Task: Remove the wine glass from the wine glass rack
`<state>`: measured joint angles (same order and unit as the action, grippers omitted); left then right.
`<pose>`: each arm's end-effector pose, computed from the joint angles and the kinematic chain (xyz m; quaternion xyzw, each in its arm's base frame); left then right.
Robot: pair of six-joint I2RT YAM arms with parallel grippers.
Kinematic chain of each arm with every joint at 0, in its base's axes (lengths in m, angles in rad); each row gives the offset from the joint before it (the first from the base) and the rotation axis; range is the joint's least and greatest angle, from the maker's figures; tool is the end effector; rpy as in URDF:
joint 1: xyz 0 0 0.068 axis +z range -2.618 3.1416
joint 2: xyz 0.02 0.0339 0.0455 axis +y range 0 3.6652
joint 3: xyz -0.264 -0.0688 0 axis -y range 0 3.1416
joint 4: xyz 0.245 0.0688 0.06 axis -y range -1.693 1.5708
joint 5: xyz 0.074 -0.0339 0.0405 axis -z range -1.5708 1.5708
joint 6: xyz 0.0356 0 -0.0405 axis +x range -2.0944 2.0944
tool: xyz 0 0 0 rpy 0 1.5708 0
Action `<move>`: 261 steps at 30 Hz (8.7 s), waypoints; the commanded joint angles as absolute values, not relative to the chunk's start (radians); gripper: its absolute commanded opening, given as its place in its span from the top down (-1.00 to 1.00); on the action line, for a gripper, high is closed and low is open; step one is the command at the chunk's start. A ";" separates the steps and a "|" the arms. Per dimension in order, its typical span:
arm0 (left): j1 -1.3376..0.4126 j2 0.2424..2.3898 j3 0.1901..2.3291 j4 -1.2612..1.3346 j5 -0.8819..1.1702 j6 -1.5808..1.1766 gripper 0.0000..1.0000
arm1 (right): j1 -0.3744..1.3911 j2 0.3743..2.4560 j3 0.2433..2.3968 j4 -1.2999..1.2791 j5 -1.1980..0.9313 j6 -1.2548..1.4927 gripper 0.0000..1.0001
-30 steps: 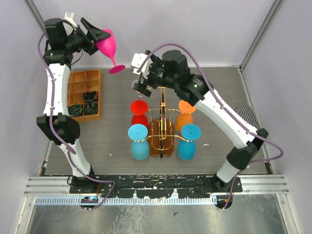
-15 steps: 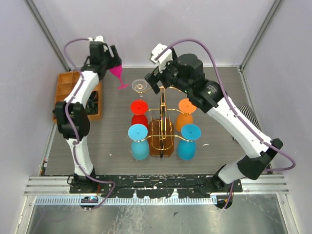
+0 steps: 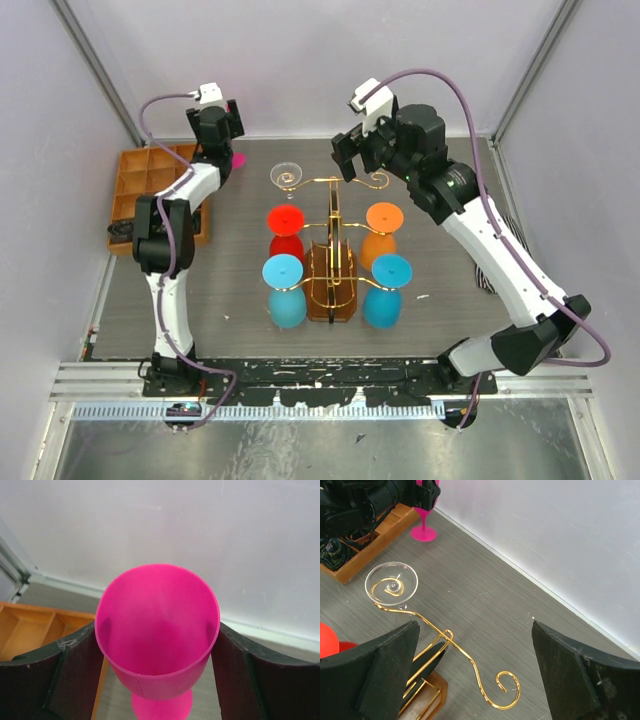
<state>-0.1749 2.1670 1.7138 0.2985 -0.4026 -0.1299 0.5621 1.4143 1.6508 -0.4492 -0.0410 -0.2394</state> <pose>0.5147 -0.0768 0.2622 -0.1133 0.7470 0.0534 0.6529 0.2616 0.1665 0.4669 -0.3154 0.7113 0.1166 0.6172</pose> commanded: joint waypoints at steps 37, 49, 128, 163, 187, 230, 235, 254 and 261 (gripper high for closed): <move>-0.198 1.935 1.371 0.666 -0.436 -0.128 -0.97 | 0.425 1.734 2.063 -0.859 -0.343 0.248 -0.41; -0.202 1.725 1.392 0.251 -0.416 -0.297 -0.97 | 0.414 1.770 1.996 -0.807 -0.666 0.372 -0.29; -0.200 1.445 1.419 -0.284 -0.108 -0.440 -0.96 | 0.318 1.940 2.203 -0.742 -0.839 0.442 0.99; -0.062 1.751 2.059 -0.520 0.739 -1.024 -0.97 | 0.678 1.509 1.941 -0.561 -0.513 -0.601 0.99; -0.096 1.772 1.887 -0.266 0.916 -1.320 -0.97 | 0.734 1.569 1.994 -0.560 -0.570 -0.588 0.99; -0.085 1.782 1.864 -0.401 0.954 -1.166 0.08 | 0.744 1.548 1.976 -0.562 -0.509 -0.542 0.08; 0.000 1.752 1.843 -0.377 0.949 -1.183 0.07 | 0.744 1.500 1.916 -0.496 -0.441 -0.512 -0.58; 0.168 1.726 1.785 -0.421 0.542 -0.684 0.11 | 0.739 1.473 1.809 -0.492 -0.284 -0.503 -0.70; 0.083 1.651 1.540 -0.218 0.296 -0.490 0.05 | 0.732 1.474 1.778 -0.493 -0.263 -0.497 -0.73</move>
<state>0.1272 1.7153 1.6539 -0.3717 0.4652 -0.6456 0.7376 1.5135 1.7874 -0.5457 -0.2871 -0.5129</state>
